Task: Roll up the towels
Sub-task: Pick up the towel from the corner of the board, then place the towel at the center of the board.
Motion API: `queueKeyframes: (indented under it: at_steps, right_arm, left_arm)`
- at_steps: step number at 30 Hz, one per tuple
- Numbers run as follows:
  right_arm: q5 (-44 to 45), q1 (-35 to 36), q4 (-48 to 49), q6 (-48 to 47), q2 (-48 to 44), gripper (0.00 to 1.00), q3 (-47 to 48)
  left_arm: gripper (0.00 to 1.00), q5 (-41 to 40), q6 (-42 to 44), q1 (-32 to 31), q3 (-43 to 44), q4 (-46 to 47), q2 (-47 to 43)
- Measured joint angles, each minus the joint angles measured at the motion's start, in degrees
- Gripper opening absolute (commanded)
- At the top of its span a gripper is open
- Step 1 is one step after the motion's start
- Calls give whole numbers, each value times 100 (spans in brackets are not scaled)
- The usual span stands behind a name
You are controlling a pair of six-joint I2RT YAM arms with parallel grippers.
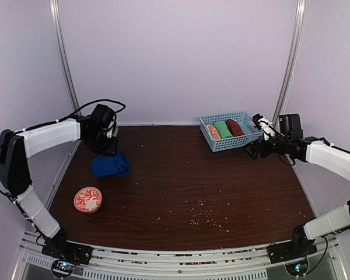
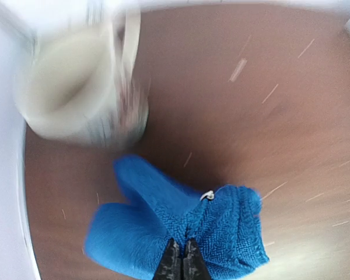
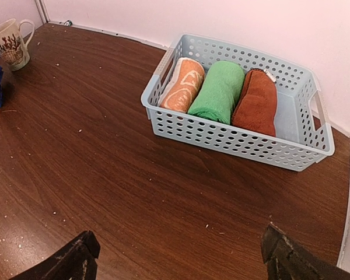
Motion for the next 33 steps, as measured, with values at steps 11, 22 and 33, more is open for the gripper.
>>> queueKeyframes:
  at_steps: [11,22,33]
  right_arm:
    - [175,-2,-52,177,68,100,155]
    - [278,-2,-81,157,61,98,295]
    - [-1585,210,-1032,-730,278,66,820]
  left_arm:
    - [0,2046,1163,-2586,2146,2122,-1639]
    - [1,2057,1270,-2470,562,2356,-79]
    - [2,2299,1423,-2487,-109,1847,328]
